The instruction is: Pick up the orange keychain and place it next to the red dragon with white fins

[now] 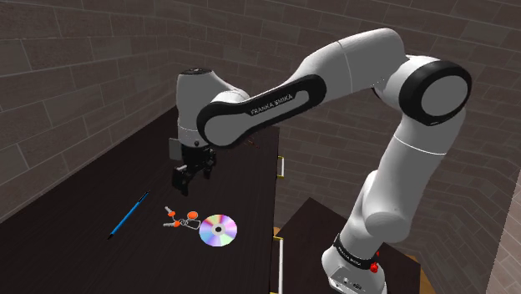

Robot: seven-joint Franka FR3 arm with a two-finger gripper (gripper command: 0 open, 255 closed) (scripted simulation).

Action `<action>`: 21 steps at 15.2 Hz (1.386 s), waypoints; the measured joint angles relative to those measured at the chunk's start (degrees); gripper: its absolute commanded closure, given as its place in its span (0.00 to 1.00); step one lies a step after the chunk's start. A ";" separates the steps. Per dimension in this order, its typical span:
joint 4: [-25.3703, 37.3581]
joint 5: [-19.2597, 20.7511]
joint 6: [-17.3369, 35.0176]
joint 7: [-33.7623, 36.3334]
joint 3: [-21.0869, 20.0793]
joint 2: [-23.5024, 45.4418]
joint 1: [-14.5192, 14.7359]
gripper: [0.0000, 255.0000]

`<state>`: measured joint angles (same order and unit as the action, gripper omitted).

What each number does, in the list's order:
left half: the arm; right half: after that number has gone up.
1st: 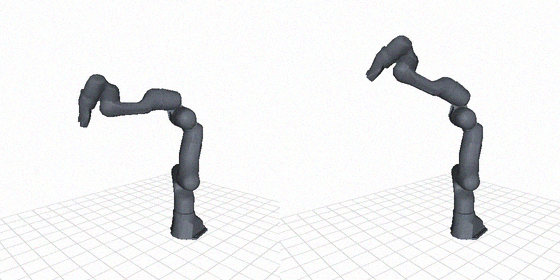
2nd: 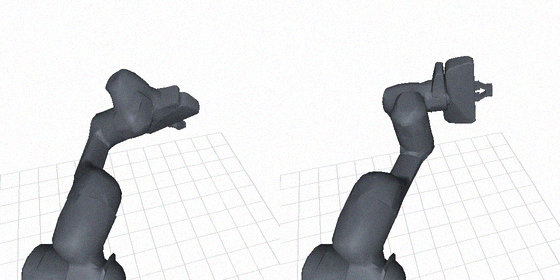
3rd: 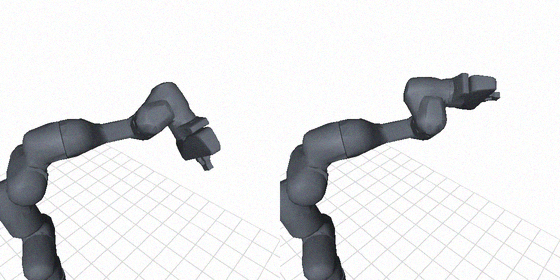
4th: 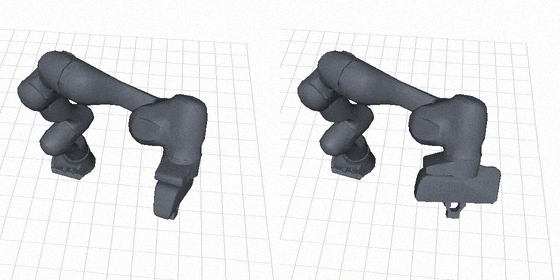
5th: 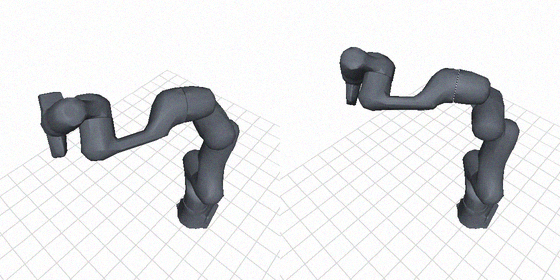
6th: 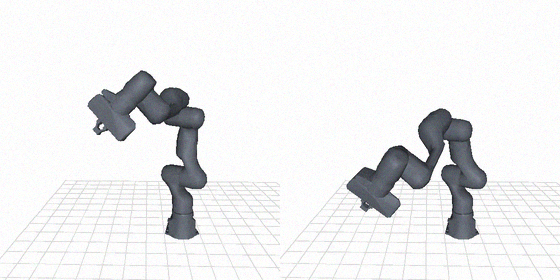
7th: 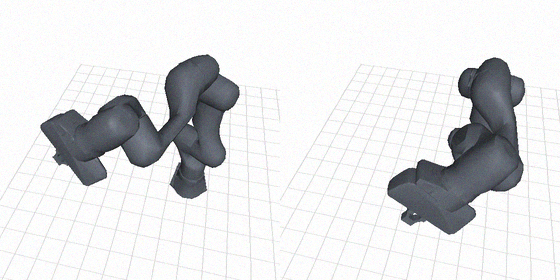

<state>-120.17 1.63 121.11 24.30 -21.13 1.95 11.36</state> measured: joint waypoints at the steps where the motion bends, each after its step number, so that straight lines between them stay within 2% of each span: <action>1: 1.22 0.75 0.74 0.90 -0.33 2.04 0.43 0.00; 5: 7.38 4.12 2.73 4.78 -1.27 10.63 2.86 0.00; 8: 9.51 5.33 3.46 6.01 -1.33 13.68 3.87 0.00; 14: 8.25 6.68 7.07 6.95 -0.87 16.23 4.34 0.00; 20: 8.15 6.89 7.56 7.09 -0.79 16.63 4.42 0.00; 21: 8.15 6.89 7.56 7.09 -0.79 16.63 4.42 1.00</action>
<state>-112.02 8.51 128.68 31.40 -21.92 18.58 15.79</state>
